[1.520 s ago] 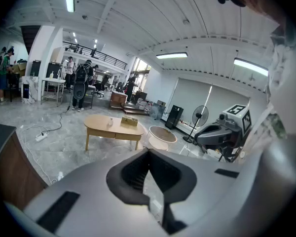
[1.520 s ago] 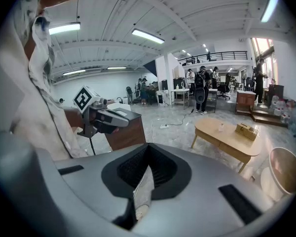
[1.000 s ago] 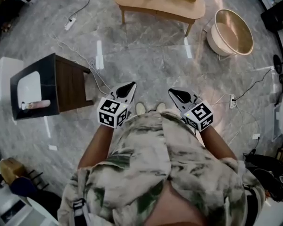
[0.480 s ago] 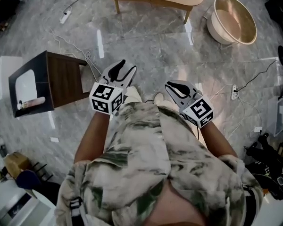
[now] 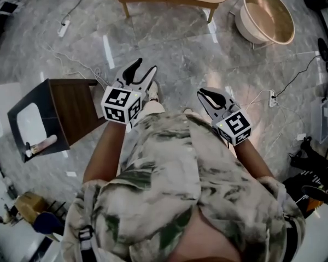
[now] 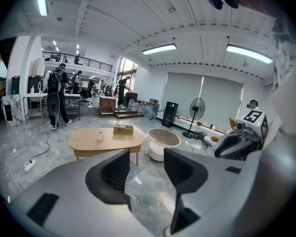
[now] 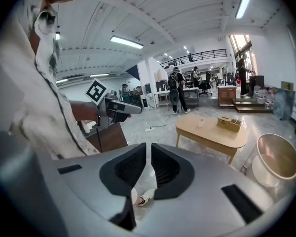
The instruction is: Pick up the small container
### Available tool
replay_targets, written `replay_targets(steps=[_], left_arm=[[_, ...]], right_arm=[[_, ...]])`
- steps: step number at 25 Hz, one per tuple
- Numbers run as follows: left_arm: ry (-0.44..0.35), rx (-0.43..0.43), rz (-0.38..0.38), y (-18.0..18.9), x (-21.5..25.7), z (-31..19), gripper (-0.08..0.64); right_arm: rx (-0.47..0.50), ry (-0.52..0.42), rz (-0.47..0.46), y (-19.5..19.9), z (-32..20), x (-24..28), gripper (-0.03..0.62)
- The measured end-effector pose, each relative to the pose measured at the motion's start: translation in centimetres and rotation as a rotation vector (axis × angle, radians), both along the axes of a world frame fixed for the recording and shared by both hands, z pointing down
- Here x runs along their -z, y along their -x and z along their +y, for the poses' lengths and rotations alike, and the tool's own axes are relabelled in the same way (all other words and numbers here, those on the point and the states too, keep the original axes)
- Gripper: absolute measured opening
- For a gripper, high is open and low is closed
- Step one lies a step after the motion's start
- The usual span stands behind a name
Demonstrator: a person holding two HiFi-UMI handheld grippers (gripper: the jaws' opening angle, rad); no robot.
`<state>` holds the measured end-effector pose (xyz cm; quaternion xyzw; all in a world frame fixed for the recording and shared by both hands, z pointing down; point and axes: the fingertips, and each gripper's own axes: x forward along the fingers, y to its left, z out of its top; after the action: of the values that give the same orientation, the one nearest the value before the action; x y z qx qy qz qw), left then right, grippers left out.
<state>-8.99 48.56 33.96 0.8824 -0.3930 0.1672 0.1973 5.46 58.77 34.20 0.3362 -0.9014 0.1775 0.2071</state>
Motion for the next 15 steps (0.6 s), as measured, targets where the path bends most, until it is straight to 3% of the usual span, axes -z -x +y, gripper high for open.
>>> replay_targets(steps=[7,11,15], left_arm=[[-0.005,-0.045,0.01,8.2,0.3,-12.9,0.215],[-0.011,-0.067,0.012,12.2,-0.4,-17.0,0.215],[0.006,-0.076,0.017,14.3,-1.5,-19.5,0.215]], right_arm=[[-0.065,0.036,-0.003,8.4,-12.0,0.9,0.035],[-0.063,0.039,0.017,13.4,-15.6,0.4,0.028],[-0.073,0.038,0.032,15.7,-17.6,0.4,0.028]])
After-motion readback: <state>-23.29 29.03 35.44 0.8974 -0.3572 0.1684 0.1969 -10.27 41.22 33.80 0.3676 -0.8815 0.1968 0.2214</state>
